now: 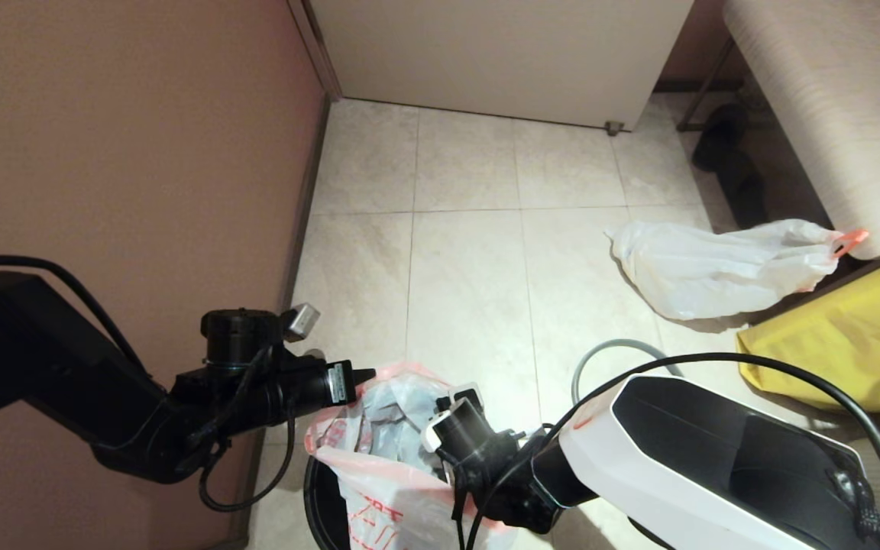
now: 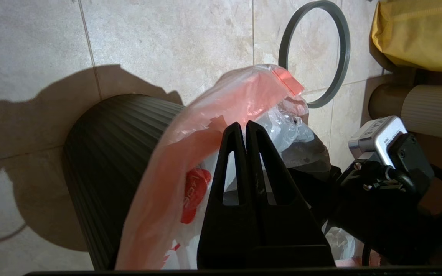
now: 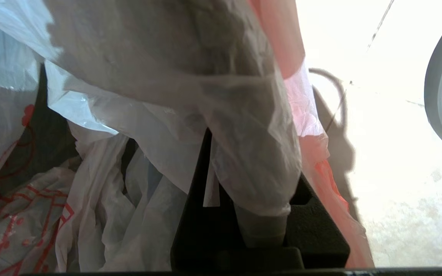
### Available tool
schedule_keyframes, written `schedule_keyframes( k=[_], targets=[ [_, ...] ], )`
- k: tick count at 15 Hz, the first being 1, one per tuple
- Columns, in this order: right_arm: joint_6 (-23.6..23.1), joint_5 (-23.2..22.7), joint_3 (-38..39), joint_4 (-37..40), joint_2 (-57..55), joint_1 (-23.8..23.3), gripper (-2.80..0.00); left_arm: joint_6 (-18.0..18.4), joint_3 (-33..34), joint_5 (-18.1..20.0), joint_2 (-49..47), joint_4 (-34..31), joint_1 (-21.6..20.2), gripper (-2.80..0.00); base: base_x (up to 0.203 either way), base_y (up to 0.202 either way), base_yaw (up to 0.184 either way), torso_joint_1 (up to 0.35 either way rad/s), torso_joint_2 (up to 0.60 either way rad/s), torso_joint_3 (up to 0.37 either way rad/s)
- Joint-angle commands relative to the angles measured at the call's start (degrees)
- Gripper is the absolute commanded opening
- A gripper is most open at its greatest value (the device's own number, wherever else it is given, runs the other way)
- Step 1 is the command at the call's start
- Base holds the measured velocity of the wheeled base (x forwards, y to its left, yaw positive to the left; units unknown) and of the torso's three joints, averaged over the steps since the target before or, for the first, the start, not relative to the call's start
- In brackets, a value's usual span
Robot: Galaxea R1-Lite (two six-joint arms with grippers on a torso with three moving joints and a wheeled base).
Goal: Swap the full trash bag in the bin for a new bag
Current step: Put the new garbage bag on the trash can
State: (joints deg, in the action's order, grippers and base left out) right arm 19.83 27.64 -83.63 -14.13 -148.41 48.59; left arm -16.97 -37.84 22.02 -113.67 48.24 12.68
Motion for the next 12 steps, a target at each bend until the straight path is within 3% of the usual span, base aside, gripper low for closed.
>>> schedule_keyframes(
  k=[1, 9, 12],
  targets=[
    [0.12, -0.04, 0.04, -0.72, -1.62, 0.01, -2.80, 0.00, -0.13, 0.13, -1.24, 0.24, -0.08, -2.80, 0.000, 0.000, 0.000, 0.000, 0.00, 0.000],
    [0.20, -0.04, -0.04, -0.81, -1.41, 0.06, -2.80, 3.95, -0.21, -1.10, -4.06, -2.05, 0.70, -2.80, 0.000, 0.000, 0.000, 0.000, 0.00, 0.000],
    [0.20, -0.04, -0.04, -0.81, -1.02, 0.19, -2.80, 3.85, -0.84, -4.11, -6.53, 5.09, -0.87, -2.80, 0.000, 0.000, 0.000, 0.000, 0.00, 0.000]
  ],
)
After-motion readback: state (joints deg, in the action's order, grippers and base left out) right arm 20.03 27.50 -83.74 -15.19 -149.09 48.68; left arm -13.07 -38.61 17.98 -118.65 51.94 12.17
